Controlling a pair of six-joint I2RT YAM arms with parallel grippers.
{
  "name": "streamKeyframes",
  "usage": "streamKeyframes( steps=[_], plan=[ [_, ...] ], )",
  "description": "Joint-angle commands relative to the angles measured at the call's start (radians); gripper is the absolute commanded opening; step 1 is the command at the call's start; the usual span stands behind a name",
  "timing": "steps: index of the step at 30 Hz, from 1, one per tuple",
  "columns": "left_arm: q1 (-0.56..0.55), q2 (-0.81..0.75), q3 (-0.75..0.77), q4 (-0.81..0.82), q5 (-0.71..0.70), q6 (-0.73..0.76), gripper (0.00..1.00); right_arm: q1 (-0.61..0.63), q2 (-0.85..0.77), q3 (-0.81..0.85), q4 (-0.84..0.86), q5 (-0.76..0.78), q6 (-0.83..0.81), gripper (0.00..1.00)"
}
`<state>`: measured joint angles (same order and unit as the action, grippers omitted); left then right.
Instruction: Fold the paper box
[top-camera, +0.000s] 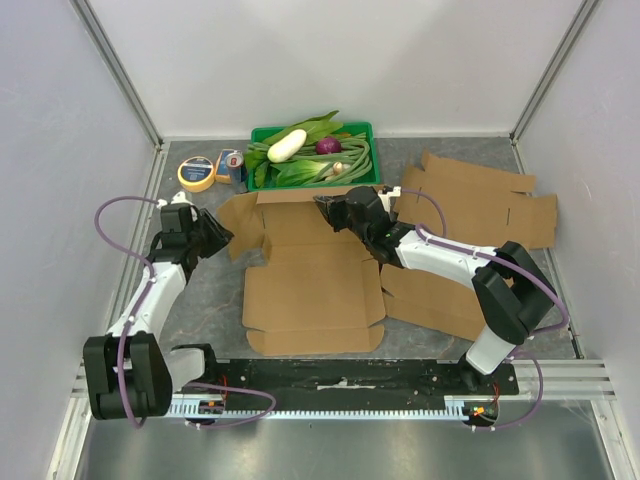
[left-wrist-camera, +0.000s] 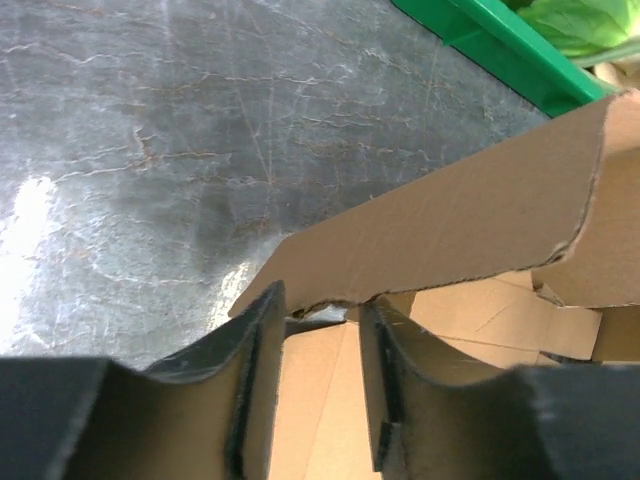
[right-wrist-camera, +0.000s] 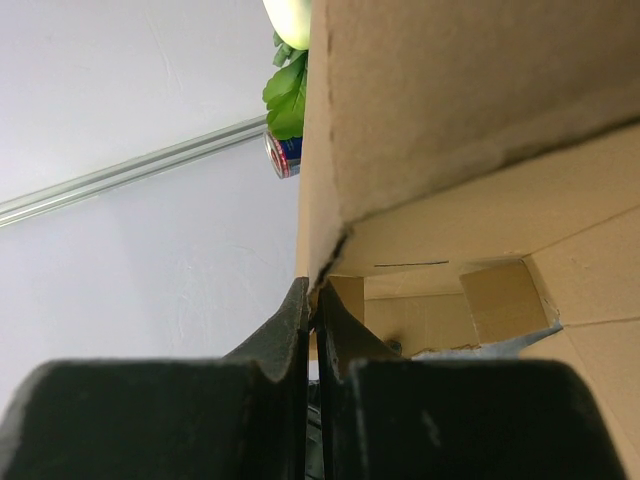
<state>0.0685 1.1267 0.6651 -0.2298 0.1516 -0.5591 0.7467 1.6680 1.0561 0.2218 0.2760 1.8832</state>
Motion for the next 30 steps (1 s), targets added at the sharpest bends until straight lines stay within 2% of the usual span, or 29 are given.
streamKeyframes(
  steps=[1, 3, 4, 6, 9, 15, 19, 23, 30],
  plan=[
    [-0.036, 0.035, 0.077, 0.043, 0.034, 0.056, 0.3, 0.002, -0.011, -0.001, -0.007, -0.001, -0.021, 0.07],
    [-0.048, 0.015, 0.079, 0.041, 0.051, 0.05, 0.23, 0.003, -0.013, -0.002, -0.012, 0.002, -0.029, 0.06],
    [-0.058, 0.002, 0.08, 0.04, 0.055, 0.045, 0.16, 0.002, -0.014, -0.004, -0.013, 0.003, -0.029, 0.06],
    [-0.088, -0.03, 0.08, 0.029, 0.068, 0.036, 0.08, 0.003, -0.016, -0.007, -0.015, 0.005, -0.03, 0.06],
    [-0.107, -0.06, 0.07, 0.009, 0.072, 0.019, 0.03, 0.008, -0.016, -0.011, -0.016, 0.008, -0.029, 0.06],
    [-0.131, -0.165, -0.025, 0.047, 0.085, -0.065, 0.02, 0.023, -0.024, -0.028, -0.007, 0.009, -0.035, 0.05],
    [-0.159, -0.277, -0.172, 0.139, 0.052, -0.104, 0.02, 0.034, -0.048, -0.053, 0.014, 0.008, -0.076, 0.05],
    [-0.176, -0.392, -0.297, 0.257, 0.031, -0.108, 0.02, 0.057, -0.08, -0.14, 0.071, 0.008, -0.145, 0.05],
    [-0.203, -0.448, -0.39, 0.322, 0.062, -0.133, 0.02, 0.088, -0.123, -0.275, 0.129, 0.012, -0.233, 0.05]
  ],
)
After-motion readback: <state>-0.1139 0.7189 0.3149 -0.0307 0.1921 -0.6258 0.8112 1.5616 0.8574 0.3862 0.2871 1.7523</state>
